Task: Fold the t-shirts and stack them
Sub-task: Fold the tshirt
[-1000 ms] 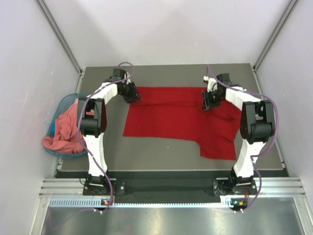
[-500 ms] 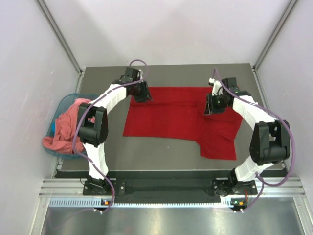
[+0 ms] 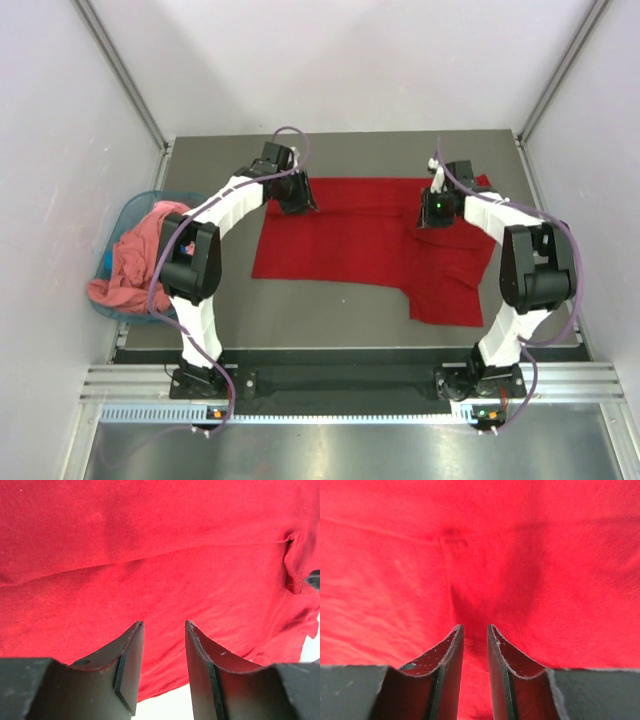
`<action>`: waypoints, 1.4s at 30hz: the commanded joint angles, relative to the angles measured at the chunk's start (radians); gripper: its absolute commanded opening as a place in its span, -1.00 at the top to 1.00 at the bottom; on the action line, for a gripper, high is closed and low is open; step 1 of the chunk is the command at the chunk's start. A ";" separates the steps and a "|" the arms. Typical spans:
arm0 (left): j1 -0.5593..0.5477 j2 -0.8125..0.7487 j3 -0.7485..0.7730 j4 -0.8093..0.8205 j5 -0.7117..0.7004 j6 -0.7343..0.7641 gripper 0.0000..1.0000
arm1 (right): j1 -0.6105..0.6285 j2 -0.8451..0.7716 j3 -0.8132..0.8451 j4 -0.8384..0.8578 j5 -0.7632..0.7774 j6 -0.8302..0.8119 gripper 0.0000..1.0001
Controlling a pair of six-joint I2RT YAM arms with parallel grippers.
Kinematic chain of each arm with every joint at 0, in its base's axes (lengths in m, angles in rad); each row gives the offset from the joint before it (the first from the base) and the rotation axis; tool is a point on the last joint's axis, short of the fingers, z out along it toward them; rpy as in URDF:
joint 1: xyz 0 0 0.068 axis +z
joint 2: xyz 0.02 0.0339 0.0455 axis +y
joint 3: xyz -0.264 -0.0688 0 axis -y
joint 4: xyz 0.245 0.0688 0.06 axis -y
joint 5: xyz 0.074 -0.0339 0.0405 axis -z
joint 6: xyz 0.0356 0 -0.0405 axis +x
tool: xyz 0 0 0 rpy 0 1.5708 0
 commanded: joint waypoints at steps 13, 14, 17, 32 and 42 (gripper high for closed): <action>0.044 -0.005 -0.033 0.077 0.006 -0.029 0.12 | 0.017 -0.159 -0.047 -0.015 0.219 0.004 0.38; 0.068 0.005 -0.019 0.080 0.008 -0.032 0.12 | -0.008 -0.173 -0.035 -0.007 0.205 0.022 0.37; 0.110 0.070 0.046 0.076 0.014 -0.019 0.11 | -0.118 -0.161 -0.004 0.039 0.135 0.073 0.30; 0.233 0.301 0.266 0.198 0.141 -0.020 0.10 | -0.431 0.202 0.260 0.341 -0.040 0.278 0.07; 0.240 0.386 0.295 0.363 0.167 -0.049 0.10 | -0.436 0.399 0.396 0.447 -0.089 0.331 0.18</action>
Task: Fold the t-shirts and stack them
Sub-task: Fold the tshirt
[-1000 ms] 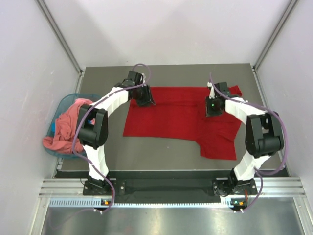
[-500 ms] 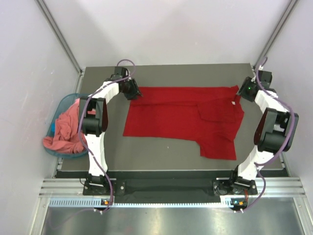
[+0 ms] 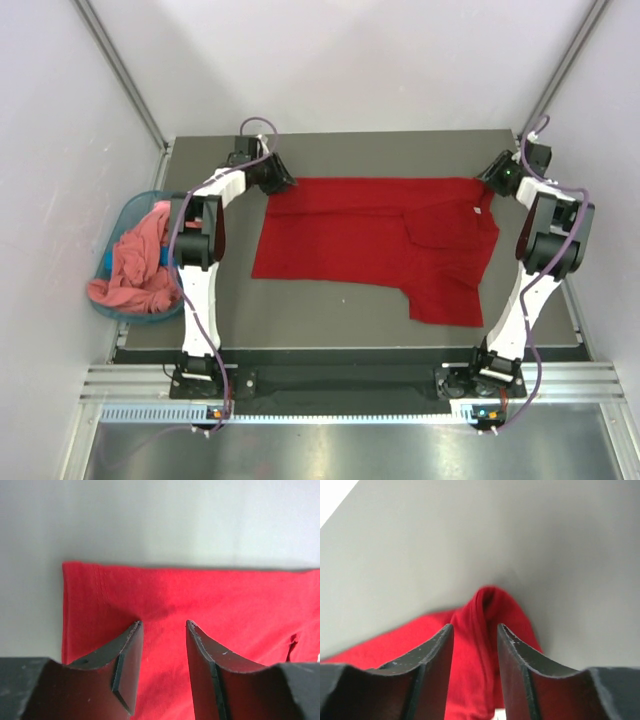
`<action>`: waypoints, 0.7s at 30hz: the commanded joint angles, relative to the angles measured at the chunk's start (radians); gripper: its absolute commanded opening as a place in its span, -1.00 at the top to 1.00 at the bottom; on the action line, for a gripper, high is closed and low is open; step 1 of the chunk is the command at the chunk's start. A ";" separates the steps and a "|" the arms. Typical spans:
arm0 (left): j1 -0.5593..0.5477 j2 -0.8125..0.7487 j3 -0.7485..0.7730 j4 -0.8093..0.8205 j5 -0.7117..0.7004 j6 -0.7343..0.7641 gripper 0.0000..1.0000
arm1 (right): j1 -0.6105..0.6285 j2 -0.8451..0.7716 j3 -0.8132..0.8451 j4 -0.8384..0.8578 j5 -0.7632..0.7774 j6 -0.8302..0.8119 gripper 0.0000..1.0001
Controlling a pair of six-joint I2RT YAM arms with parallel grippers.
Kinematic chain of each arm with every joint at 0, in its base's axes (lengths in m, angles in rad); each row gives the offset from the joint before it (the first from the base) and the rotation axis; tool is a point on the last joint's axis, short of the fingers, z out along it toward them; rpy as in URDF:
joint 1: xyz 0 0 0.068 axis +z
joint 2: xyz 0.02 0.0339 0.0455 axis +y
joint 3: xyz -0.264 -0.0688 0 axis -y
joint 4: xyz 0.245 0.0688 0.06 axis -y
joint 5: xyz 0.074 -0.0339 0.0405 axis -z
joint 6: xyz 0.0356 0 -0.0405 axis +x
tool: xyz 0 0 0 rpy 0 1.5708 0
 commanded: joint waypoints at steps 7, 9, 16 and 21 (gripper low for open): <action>0.044 0.086 0.081 0.060 -0.072 -0.087 0.10 | -0.026 0.018 0.003 0.171 0.070 0.061 0.89; 0.048 0.097 0.075 0.047 -0.095 -0.093 0.11 | -0.030 0.015 -0.019 0.200 0.069 0.093 1.00; 0.050 0.123 0.082 0.043 -0.113 -0.093 0.11 | -0.027 0.025 -0.092 0.274 0.112 0.176 0.94; 0.051 0.141 0.121 0.014 -0.123 -0.075 0.10 | -0.029 0.062 -0.060 0.272 0.106 0.182 0.51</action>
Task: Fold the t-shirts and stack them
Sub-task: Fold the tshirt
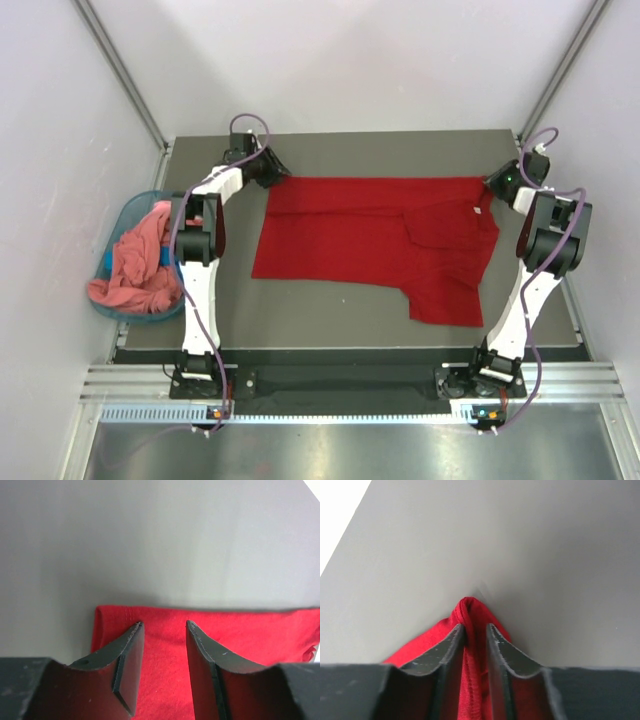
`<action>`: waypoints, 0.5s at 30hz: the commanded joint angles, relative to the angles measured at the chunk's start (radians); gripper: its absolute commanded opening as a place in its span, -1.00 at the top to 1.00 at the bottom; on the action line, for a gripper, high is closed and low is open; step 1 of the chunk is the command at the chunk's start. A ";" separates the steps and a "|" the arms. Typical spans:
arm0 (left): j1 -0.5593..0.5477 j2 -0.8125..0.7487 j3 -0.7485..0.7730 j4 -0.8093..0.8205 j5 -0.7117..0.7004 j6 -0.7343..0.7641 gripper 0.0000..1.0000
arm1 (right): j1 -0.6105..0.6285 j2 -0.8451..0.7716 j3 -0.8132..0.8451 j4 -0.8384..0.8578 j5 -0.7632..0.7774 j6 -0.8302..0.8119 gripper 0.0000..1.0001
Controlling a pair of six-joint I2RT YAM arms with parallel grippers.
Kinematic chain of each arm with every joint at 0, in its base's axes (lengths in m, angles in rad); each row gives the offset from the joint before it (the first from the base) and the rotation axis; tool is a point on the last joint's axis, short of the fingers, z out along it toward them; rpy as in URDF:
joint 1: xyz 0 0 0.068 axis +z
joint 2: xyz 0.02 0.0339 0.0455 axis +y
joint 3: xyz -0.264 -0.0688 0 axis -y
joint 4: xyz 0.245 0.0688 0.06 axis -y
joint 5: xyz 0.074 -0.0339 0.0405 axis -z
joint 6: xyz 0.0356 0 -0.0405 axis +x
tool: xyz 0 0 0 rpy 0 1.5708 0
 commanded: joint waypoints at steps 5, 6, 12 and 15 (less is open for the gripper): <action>0.017 0.030 0.110 -0.124 -0.015 0.054 0.10 | -0.018 -0.034 0.039 -0.004 0.028 0.011 0.28; 0.017 0.015 0.125 -0.139 -0.007 0.057 0.10 | -0.018 -0.057 0.036 -0.031 0.052 0.009 0.22; 0.014 -0.168 0.101 -0.305 -0.028 0.105 0.09 | -0.001 -0.228 0.151 -0.588 0.192 -0.029 -0.04; -0.002 -0.277 0.014 -0.380 -0.069 0.145 0.09 | 0.039 -0.349 0.099 -0.732 0.227 -0.081 -0.04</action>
